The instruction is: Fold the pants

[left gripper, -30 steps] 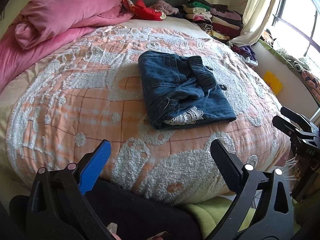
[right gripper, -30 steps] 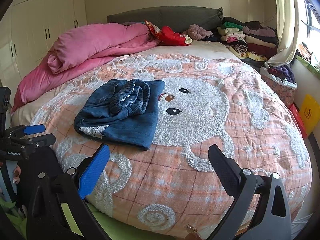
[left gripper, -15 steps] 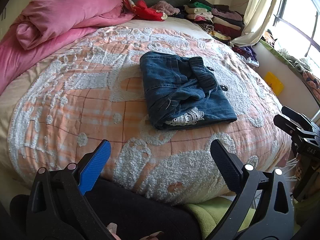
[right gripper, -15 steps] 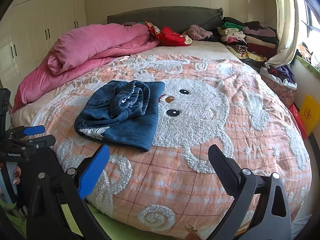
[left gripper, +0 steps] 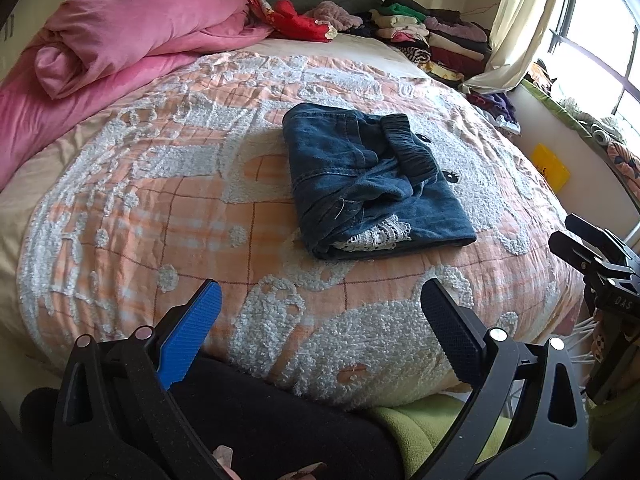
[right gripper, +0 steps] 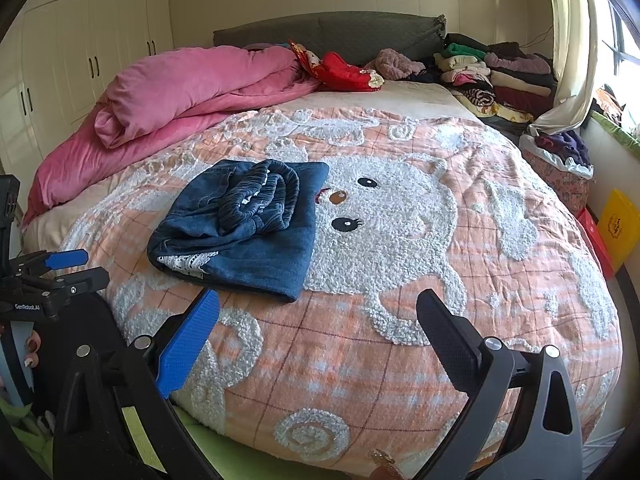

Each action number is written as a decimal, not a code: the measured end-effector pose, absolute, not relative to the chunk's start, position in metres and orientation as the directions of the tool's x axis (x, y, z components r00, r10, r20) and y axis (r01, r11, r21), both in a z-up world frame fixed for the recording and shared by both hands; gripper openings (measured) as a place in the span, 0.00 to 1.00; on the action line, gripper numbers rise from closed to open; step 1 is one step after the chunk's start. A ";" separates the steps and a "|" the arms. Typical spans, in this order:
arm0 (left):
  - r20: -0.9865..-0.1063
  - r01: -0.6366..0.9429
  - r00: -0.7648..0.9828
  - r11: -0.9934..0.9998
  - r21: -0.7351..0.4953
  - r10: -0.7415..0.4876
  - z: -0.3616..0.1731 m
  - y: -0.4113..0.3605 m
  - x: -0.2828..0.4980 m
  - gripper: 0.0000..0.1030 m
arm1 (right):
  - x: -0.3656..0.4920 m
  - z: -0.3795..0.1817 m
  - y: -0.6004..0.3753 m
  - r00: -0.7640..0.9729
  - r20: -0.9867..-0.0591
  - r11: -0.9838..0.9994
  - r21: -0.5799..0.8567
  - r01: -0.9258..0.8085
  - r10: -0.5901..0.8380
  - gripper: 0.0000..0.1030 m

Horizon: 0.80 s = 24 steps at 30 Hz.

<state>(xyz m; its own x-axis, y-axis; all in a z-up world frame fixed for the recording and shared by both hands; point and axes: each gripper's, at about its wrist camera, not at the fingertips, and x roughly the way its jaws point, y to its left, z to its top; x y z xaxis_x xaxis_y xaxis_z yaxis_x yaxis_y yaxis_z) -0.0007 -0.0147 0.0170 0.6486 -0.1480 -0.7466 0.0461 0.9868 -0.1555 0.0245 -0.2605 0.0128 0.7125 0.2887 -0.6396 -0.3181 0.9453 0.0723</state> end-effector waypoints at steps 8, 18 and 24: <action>-0.747 0.047 0.648 0.987 -0.155 -0.148 0.017 -0.014 0.000 0.91 | 0.025 0.013 -0.262 0.715 -0.638 0.947 0.072 -0.313 0.285 0.95; -0.749 0.045 0.647 0.987 -0.153 -0.145 0.018 -0.013 -0.001 0.91 | 0.023 0.012 -0.263 0.718 -0.638 0.949 0.070 -0.306 0.279 0.95; -0.749 0.043 0.647 0.987 -0.153 -0.144 0.018 -0.011 -0.002 0.91 | 0.023 0.012 -0.263 0.717 -0.640 0.950 0.070 -0.303 0.276 0.95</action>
<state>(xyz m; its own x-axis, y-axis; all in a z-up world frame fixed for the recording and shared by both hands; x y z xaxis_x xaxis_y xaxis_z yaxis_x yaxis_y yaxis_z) -0.0023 -0.0108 0.0180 0.6471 -0.1438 -0.7487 0.0425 0.9873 -0.1528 0.0230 -0.2634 0.0119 0.7173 0.2763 -0.6396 -0.3034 0.9503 0.0702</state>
